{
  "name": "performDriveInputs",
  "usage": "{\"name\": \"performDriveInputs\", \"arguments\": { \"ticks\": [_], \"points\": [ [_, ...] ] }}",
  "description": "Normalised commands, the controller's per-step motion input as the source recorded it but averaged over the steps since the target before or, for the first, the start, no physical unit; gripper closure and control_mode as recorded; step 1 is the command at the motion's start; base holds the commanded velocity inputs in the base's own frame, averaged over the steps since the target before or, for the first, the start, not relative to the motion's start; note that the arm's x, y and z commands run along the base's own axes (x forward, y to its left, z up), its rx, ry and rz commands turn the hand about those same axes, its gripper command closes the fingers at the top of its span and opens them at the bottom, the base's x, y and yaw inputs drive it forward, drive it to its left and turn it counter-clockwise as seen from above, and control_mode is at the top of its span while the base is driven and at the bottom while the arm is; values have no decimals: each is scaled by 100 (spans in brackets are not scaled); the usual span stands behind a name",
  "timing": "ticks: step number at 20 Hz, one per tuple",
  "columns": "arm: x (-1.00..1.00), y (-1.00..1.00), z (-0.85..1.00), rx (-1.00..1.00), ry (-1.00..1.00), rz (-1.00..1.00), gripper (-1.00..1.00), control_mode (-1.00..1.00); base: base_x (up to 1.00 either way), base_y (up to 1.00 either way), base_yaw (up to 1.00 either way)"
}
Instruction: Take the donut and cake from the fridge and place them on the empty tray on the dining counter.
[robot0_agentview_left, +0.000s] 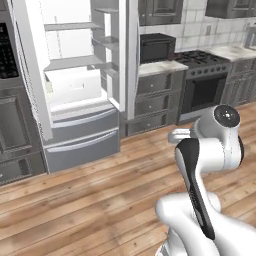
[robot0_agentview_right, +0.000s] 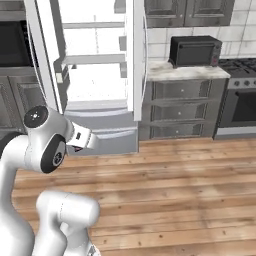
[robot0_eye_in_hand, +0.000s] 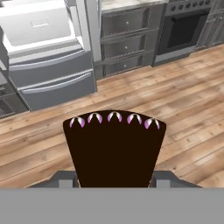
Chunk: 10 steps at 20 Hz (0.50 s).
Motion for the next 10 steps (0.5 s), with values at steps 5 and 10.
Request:
{"name": "performDriveInputs", "arguments": {
  "ticks": [5, 10],
  "points": [
    [0, 0, 0, 0, 0, 0, 100, 100, -60, 0, -9],
    [0, 0, 0, 0, 0, 0, 100, 100, -61, 0, -10]
  ]
}}
